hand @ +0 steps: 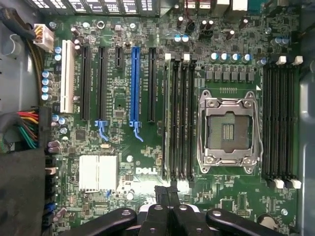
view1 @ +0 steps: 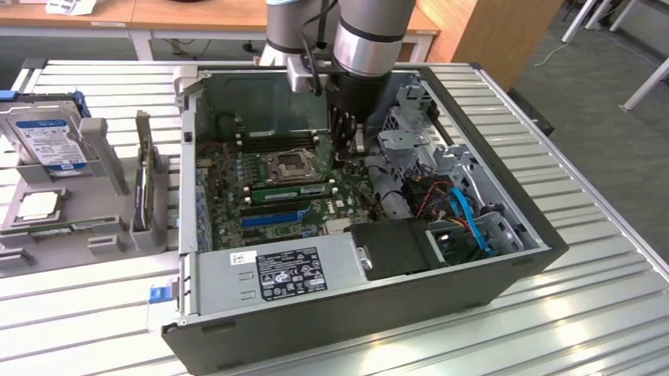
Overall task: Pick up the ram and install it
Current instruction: 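Press down the ram until it locks into place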
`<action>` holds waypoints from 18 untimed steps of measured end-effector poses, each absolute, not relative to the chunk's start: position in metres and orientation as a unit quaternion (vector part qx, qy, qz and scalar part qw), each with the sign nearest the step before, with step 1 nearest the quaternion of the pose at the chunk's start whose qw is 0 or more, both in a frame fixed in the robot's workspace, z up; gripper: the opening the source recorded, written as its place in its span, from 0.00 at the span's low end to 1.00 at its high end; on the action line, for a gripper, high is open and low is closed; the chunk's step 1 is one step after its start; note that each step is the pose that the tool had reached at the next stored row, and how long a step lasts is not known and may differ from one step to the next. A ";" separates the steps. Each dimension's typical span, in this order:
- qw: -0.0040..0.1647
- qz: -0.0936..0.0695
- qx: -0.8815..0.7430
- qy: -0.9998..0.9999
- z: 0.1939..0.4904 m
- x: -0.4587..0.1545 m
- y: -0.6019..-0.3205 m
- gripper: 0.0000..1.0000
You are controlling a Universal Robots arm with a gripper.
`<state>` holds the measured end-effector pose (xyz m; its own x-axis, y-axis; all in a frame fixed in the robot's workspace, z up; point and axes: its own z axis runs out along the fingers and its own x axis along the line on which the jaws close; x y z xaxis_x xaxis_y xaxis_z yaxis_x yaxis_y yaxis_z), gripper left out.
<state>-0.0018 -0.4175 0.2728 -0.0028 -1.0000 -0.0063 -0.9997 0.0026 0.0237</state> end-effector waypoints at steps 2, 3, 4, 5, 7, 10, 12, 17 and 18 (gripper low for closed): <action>0.006 -0.011 0.706 -0.708 0.270 -0.002 -0.418 0.10; 0.006 -0.011 0.706 -0.708 0.269 -0.002 -0.418 0.10; 0.006 -0.011 0.706 -0.708 0.268 -0.002 -0.418 0.10; 0.006 -0.011 0.706 -0.708 0.267 -0.002 -0.418 0.10; 0.006 -0.011 0.706 -0.708 0.265 -0.002 -0.418 0.10; 0.006 -0.011 0.706 -0.708 0.263 -0.002 -0.418 0.10; 0.006 -0.011 0.706 -0.708 0.261 -0.002 -0.418 0.10; 0.006 -0.011 0.706 -0.708 0.257 -0.002 -0.418 0.10; 0.006 -0.011 0.706 -0.708 0.256 -0.002 -0.418 0.10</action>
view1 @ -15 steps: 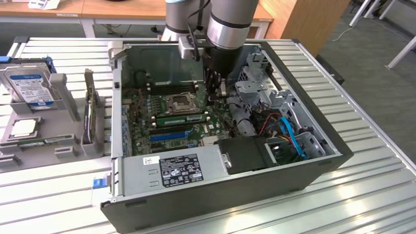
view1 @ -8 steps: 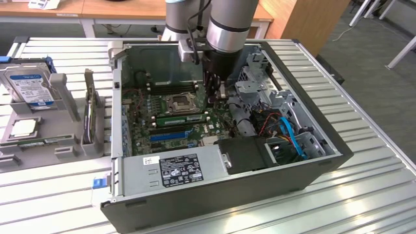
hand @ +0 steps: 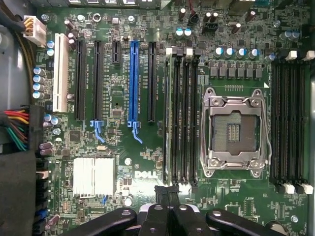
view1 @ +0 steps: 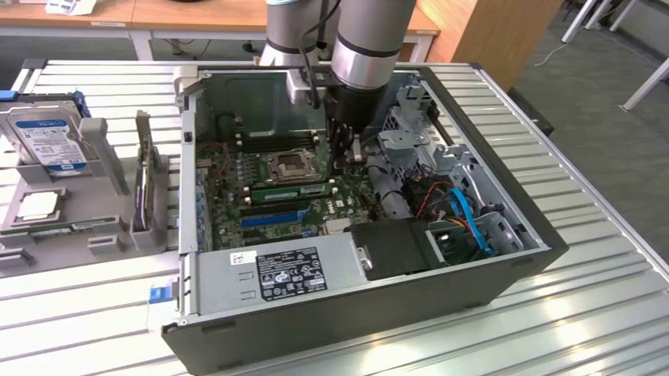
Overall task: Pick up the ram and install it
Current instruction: 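Press down the ram until it locks into place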
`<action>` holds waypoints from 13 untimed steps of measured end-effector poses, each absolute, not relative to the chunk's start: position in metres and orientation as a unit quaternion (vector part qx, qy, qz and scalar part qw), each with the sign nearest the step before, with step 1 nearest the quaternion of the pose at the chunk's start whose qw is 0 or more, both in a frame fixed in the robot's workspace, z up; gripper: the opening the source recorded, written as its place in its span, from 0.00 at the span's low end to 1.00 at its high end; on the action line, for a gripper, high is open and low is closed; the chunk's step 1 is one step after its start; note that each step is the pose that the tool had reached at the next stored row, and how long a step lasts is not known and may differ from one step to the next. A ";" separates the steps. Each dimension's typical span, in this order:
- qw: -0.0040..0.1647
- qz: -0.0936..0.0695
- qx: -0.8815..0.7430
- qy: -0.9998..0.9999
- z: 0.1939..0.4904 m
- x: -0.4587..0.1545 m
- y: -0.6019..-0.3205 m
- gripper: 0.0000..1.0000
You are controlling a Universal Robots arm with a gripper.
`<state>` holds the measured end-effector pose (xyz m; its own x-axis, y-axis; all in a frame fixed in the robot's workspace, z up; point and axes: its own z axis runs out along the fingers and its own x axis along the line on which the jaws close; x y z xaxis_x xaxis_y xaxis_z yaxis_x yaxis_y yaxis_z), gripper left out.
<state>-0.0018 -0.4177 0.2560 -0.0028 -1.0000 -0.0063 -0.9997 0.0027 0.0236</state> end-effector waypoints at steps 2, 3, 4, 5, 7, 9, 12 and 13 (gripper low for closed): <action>0.006 -0.011 0.706 -0.708 0.255 -0.002 -0.418 0.10; 0.006 -0.011 0.706 -0.708 0.254 -0.002 -0.418 0.10; 0.006 -0.011 0.706 -0.708 0.253 -0.002 -0.418 0.10; 0.006 -0.011 0.706 -0.708 0.252 -0.002 -0.418 0.10; 0.006 -0.011 0.706 -0.708 0.251 -0.002 -0.418 0.10; 0.006 -0.011 0.706 -0.708 0.250 -0.002 -0.418 0.10; 0.006 -0.011 0.706 -0.708 0.248 -0.002 -0.418 0.10; 0.006 -0.011 0.706 -0.708 0.247 -0.002 -0.418 0.10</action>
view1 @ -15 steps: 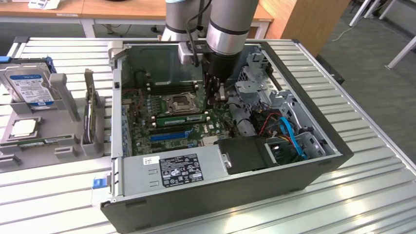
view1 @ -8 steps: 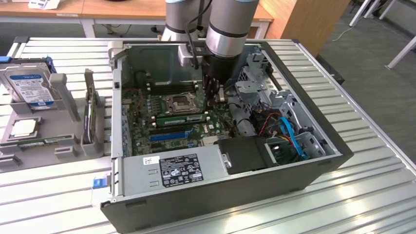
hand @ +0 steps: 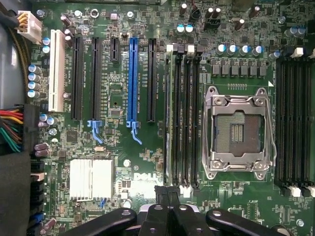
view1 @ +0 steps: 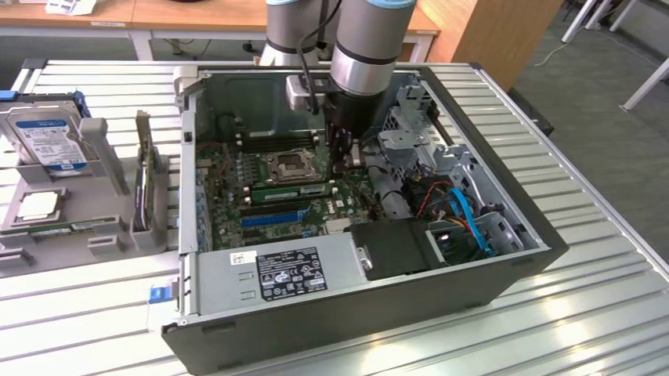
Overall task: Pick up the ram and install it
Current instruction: 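Press down the ram until it locks into place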
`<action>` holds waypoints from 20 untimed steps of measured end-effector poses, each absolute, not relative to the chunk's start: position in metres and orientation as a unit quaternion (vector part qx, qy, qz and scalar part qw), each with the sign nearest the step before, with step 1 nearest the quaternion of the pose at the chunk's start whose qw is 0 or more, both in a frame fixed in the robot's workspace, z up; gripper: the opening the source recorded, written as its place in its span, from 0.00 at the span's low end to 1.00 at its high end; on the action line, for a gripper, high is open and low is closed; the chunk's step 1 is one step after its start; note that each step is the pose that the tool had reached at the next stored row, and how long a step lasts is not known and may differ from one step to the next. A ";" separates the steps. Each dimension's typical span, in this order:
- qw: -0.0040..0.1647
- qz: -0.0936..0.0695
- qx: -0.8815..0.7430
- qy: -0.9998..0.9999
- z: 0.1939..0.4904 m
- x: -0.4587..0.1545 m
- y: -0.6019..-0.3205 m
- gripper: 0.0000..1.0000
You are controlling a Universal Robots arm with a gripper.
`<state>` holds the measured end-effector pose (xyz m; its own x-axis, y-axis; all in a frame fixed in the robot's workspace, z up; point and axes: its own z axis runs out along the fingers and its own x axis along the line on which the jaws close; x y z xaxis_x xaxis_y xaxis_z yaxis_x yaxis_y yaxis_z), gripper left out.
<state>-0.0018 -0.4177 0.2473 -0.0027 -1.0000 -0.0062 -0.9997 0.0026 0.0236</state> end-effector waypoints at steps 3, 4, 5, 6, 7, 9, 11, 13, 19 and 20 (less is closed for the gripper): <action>0.006 -0.011 0.706 -0.708 0.245 -0.002 -0.418 0.10; 0.006 -0.011 0.706 -0.708 0.244 -0.002 -0.418 0.10; 0.006 -0.011 0.706 -0.708 0.244 -0.002 -0.418 0.10; 0.006 -0.011 0.706 -0.708 0.243 -0.002 -0.418 0.10; 0.006 -0.011 0.706 -0.708 0.242 -0.002 -0.418 0.10; 0.006 -0.011 0.706 -0.708 0.241 -0.002 -0.418 0.10; 0.006 -0.011 0.706 -0.708 0.240 -0.002 -0.418 0.10; 0.006 -0.011 0.706 -0.708 0.239 -0.002 -0.418 0.10; 0.006 -0.011 0.706 -0.708 0.239 -0.002 -0.418 0.10; 0.006 -0.011 0.706 -0.708 0.238 -0.002 -0.417 0.10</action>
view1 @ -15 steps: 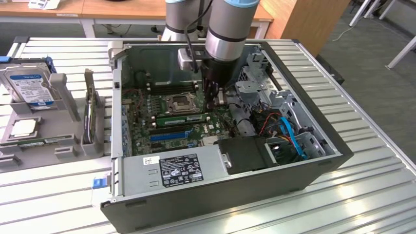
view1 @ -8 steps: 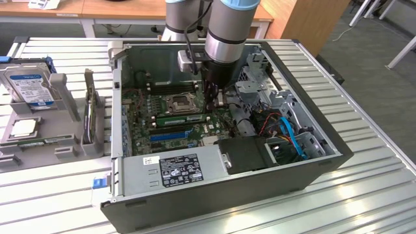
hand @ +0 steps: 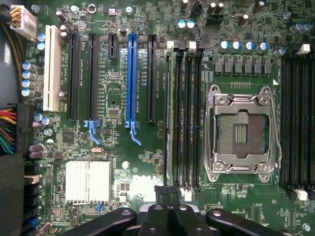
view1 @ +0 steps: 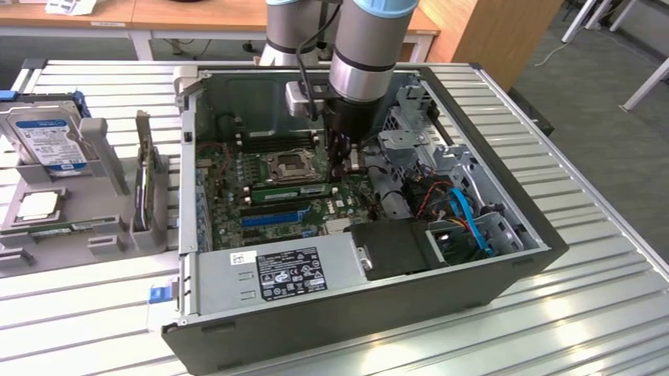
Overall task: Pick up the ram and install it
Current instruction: 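Press down the ram until it locks into place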
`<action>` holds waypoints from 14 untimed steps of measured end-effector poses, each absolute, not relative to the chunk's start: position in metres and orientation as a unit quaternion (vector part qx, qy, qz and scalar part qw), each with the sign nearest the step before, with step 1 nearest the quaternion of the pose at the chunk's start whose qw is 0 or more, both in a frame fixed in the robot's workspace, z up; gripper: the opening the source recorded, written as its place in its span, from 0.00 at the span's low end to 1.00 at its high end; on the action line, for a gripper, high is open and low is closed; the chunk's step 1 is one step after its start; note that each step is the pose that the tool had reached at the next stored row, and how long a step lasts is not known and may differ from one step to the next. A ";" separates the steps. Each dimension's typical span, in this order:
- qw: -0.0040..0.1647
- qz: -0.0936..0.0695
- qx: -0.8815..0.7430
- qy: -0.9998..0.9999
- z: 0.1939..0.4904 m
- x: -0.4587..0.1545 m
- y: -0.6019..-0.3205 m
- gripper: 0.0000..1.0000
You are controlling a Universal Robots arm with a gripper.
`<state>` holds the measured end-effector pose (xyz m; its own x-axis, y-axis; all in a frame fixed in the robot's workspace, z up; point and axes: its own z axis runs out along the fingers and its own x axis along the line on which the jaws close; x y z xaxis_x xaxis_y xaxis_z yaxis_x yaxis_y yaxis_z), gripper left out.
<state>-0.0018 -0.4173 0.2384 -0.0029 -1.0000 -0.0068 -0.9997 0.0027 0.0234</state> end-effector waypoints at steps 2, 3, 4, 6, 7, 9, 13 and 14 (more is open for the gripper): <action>0.006 -0.011 0.706 -0.708 0.238 -0.002 -0.417 0.10; 0.006 -0.011 0.706 -0.708 0.238 -0.002 -0.416 0.10; 0.006 -0.011 0.706 -0.708 0.237 -0.002 -0.415 0.10; 0.006 -0.011 0.706 -0.708 0.237 -0.002 -0.414 0.10; 0.006 -0.011 0.706 -0.708 0.236 -0.002 -0.413 0.10; 0.006 -0.011 0.706 -0.708 0.236 -0.002 -0.412 0.10; 0.006 -0.011 0.706 -0.708 0.236 -0.002 -0.411 0.10; 0.006 -0.011 0.706 -0.708 0.236 -0.002 -0.411 0.10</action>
<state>-0.0018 -0.4113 0.2358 -0.0028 -1.0000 -0.0064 -0.9997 0.0027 0.0236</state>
